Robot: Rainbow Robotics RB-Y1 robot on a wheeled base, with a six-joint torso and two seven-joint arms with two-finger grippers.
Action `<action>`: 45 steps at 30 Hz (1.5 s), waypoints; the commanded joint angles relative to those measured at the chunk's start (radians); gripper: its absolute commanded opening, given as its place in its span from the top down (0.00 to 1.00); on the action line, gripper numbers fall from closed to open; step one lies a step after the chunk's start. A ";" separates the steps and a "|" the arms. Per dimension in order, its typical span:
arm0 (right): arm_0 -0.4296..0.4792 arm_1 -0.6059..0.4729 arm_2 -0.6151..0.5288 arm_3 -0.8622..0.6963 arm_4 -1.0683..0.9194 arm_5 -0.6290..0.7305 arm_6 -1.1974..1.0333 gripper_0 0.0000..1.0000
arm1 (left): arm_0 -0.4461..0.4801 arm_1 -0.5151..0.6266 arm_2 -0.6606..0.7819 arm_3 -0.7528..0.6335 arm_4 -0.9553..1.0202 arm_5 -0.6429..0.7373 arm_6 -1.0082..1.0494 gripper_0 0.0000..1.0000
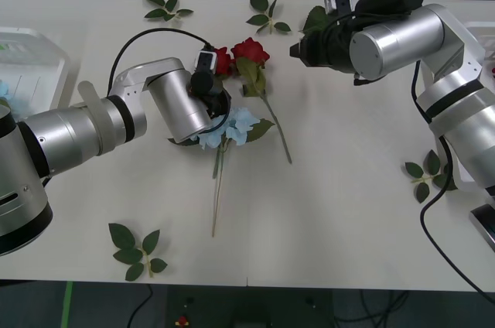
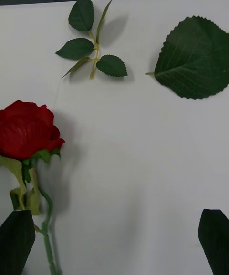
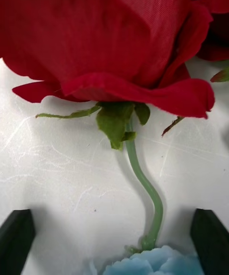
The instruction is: Place the red flowers into the right box and the blue flowers into the left box. If a person shows an open palm, hand one flower to the person first, then continue sorting.
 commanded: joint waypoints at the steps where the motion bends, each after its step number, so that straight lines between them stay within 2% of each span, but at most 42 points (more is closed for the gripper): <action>1: 0.010 -0.073 -0.004 -0.060 -0.082 -0.008 0.151 0.00 | 0.044 0.006 0.004 -0.005 -0.027 -0.012 0.053 1.00; 6: 0.010 -0.111 -0.027 -0.061 -0.186 0.021 0.280 0.00 | 0.044 0.015 0.004 -0.005 -0.026 -0.029 0.064 1.00; 17: 0.027 -0.134 -0.207 -0.069 -0.465 0.206 0.595 0.00 | 0.044 0.026 0.004 -0.014 -0.018 -0.049 0.098 1.00; 23: 0.117 -0.166 -0.294 -0.172 -0.676 0.269 0.746 0.00 | 0.024 0.030 0.011 -0.016 -0.016 -0.049 0.121 1.00; 27: 0.197 -0.194 -0.325 -0.259 -0.812 0.269 0.814 0.00 | -0.010 0.043 0.100 -0.053 -0.021 -0.049 0.121 1.00; 32: 0.281 -0.228 -0.333 -0.327 -0.989 0.248 0.904 0.00 | -0.046 0.073 0.287 -0.145 -0.033 -0.031 0.113 1.00; 39: 0.315 -0.232 -0.326 -0.331 -1.119 0.239 1.001 0.00 | -0.065 0.102 0.473 -0.293 -0.118 0.169 0.032 1.00; 45: 0.332 -0.231 -0.311 -0.331 -1.202 0.216 1.084 0.00 | -0.065 0.135 0.522 -0.332 -0.118 0.198 -0.076 1.00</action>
